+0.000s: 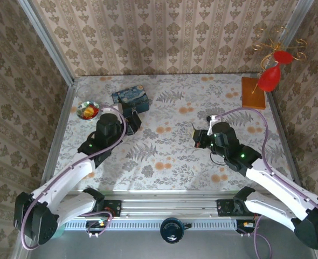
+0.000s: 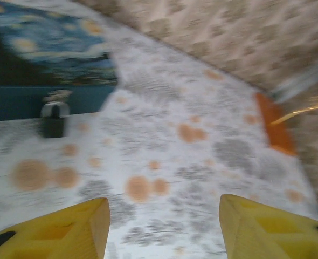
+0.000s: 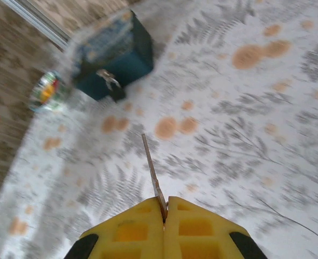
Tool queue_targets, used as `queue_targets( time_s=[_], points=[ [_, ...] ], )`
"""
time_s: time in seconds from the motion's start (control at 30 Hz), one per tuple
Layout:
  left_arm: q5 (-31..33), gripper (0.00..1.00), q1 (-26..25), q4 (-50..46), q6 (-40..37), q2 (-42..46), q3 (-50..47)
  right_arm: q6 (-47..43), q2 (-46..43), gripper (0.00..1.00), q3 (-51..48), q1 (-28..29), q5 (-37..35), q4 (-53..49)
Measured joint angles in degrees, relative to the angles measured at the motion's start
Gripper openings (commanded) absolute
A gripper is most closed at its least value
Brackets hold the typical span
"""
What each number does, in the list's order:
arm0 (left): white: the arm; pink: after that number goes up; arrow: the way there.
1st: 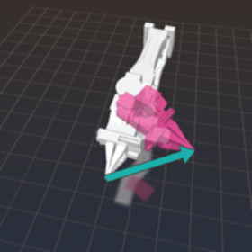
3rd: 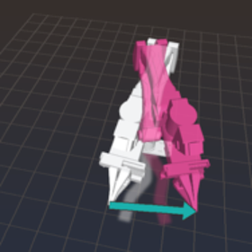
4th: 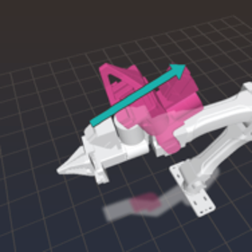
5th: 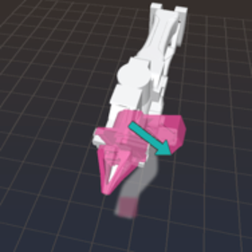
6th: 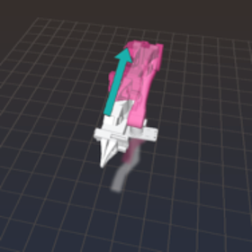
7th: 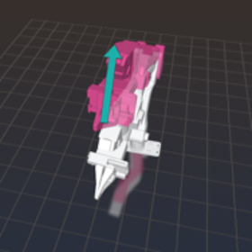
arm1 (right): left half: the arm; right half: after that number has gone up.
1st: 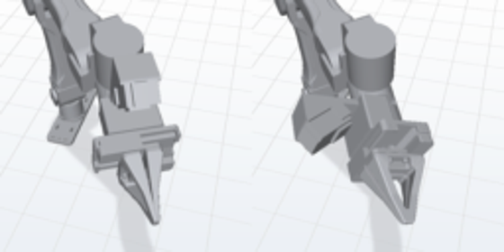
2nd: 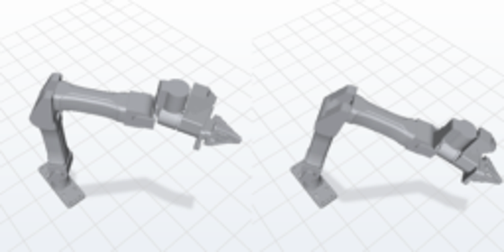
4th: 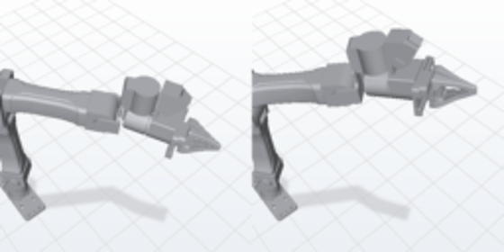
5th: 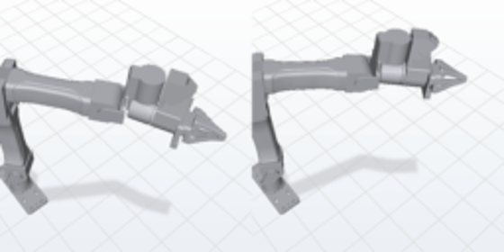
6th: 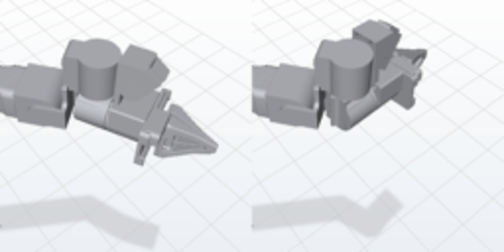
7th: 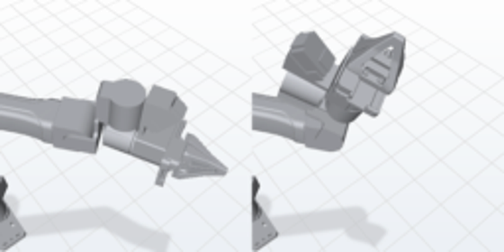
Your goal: Unlock a padlock with a key
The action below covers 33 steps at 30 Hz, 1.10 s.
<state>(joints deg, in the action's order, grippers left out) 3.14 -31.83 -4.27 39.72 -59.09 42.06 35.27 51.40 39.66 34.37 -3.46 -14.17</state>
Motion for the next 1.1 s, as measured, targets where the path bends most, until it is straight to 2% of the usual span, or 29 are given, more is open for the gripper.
queue_targets(
  time_s=[0.13,0.3,0.43,0.73,1.1],
  points=[
    [4.8,0.58,1.1,-6.3,-4.6,-9.7,5.2,-5.6,-4.3,0.0,-1.6,0.0,-0.7,-4.2],
    [8.2,0.62,1.3,-13.1,-8.8,-26.5,17.8,-10.6,-10.6,0.0,-8.9,0.0,-0.7,-2.4],
    [10.8,0.65,1.3,-15.3,-10.2,-35.8,24.3,-12.2,-11.8,0.0,-13.8,0.0,0.3,-0.3],
    [18.6,0.68,1.3,-16.8,-10.7,-47.1,31.1,-12.1,-15.8,0.0,-17.5,0.0,2.1,6.1],
    [21.4,0.63,1.3,-13.3,-10.2,-54.2,33.6,-11.3,-19.5,0.0,-18.6,0.0,3.9,7.5]
  ],
)
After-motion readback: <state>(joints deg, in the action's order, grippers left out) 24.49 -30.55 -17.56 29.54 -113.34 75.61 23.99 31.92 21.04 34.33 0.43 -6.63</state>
